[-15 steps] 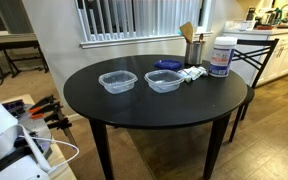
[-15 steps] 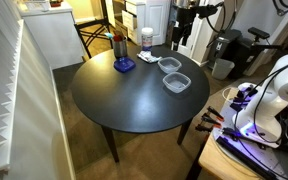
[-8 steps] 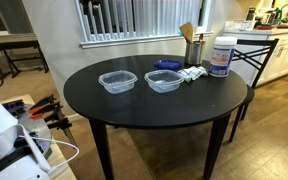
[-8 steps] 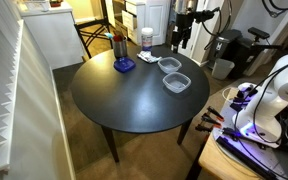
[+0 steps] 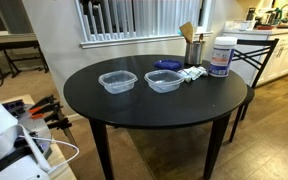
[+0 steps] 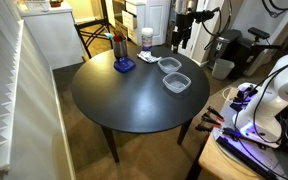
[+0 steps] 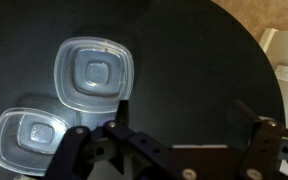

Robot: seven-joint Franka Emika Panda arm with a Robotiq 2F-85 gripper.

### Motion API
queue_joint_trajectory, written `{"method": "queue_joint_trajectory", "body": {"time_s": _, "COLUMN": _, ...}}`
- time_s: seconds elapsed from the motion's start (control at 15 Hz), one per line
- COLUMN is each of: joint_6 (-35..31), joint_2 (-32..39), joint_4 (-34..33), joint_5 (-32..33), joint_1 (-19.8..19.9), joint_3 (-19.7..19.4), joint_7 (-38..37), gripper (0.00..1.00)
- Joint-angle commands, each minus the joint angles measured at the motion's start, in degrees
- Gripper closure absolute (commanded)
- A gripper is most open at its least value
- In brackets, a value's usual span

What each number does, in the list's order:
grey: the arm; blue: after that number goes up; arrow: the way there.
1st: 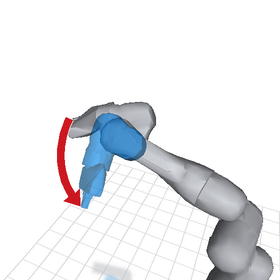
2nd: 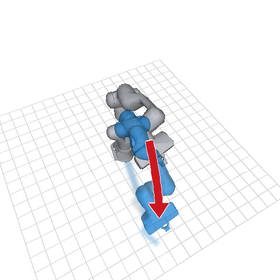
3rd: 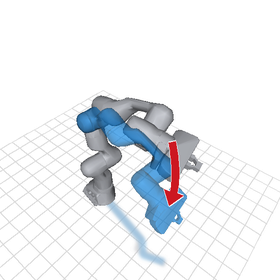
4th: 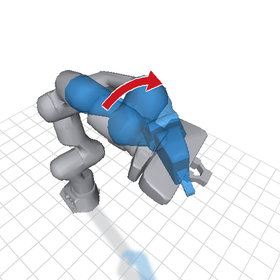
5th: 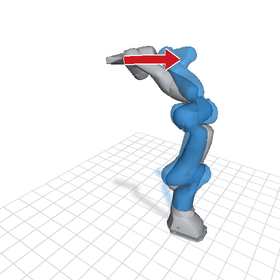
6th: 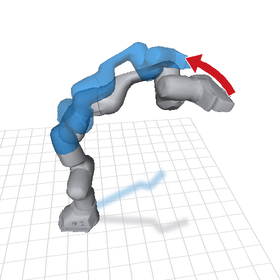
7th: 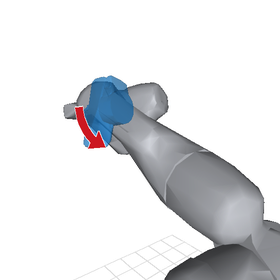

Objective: Put the bowl closest to you in the bowl furthest to you

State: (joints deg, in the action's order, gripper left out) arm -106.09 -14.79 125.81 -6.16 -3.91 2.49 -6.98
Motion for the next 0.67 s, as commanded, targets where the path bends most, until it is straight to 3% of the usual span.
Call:
{"method": "queue_joint_trajectory", "body": {"time_s": 0.0, "joint_6": 0.1, "joint_2": 0.0, "joint_4": -0.1, "joint_5": -0.1, "joint_1": 0.5, "joint_3": 0.4, "joint_7": 0.1, "gripper": 0.0}}
{"method": "queue_joint_trajectory", "body": {"time_s": 0.6, "joint_6": -4.1, "joint_2": 1.0, "joint_4": 0.7, "joint_5": -0.8, "joint_1": 0.1, "joint_3": 1.3, "joint_7": -2.3, "gripper": 0.0}}
